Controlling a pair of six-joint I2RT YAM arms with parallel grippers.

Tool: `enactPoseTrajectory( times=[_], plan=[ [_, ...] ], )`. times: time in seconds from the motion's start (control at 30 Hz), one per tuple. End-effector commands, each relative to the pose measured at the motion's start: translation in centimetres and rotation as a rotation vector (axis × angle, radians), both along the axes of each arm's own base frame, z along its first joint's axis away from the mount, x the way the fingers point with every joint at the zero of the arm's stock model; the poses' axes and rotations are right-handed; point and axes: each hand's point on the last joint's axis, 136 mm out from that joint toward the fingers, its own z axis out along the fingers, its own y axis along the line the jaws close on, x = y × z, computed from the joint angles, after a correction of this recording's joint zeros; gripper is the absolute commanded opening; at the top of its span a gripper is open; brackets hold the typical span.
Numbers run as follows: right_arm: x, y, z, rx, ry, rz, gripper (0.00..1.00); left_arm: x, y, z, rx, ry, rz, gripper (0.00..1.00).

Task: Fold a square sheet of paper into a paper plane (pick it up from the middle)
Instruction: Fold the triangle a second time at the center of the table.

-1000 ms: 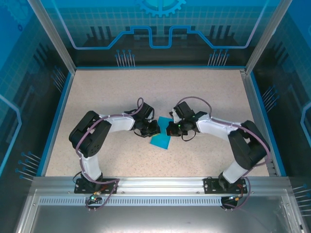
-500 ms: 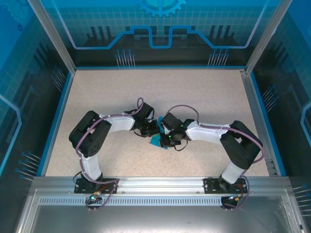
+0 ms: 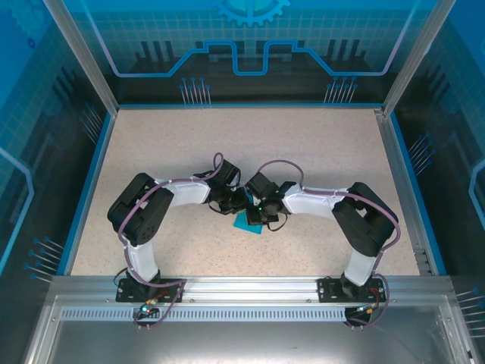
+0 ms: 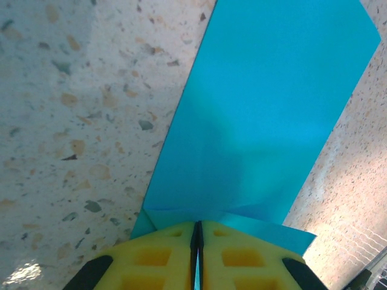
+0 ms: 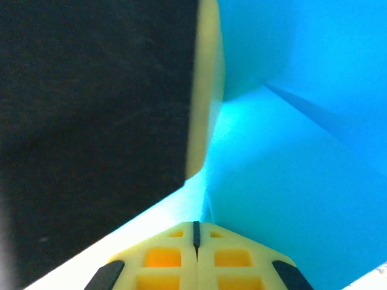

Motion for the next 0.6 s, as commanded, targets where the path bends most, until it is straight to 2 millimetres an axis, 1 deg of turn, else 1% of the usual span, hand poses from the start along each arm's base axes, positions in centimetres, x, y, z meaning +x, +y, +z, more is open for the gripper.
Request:
enactPoseTrajectory(
  times=[0.0, 0.17, 0.3, 0.57],
  plan=[
    [0.0, -1.0, -0.6, -0.038, 0.024, -0.022, 0.02, -2.4, 1.9, -3.3, 0.100, 0.108, 0.012, 0.12],
    [-0.8, -1.5, -1.0, -0.036, 0.048, -0.015, 0.02, -2.5, 2.0, -3.6, 0.108, 0.116, 0.016, 0.12],
    [-1.4, -1.9, -1.8, -0.030, 0.081, -0.013, 0.02, -2.5, 2.1, -3.8, 0.115, 0.122, 0.022, 0.12],
    [-2.0, -2.7, -2.4, -0.028, 0.109, -0.014, 0.02, -2.7, 2.6, -4.2, 0.143, 0.137, 0.030, 0.12]
  ],
)
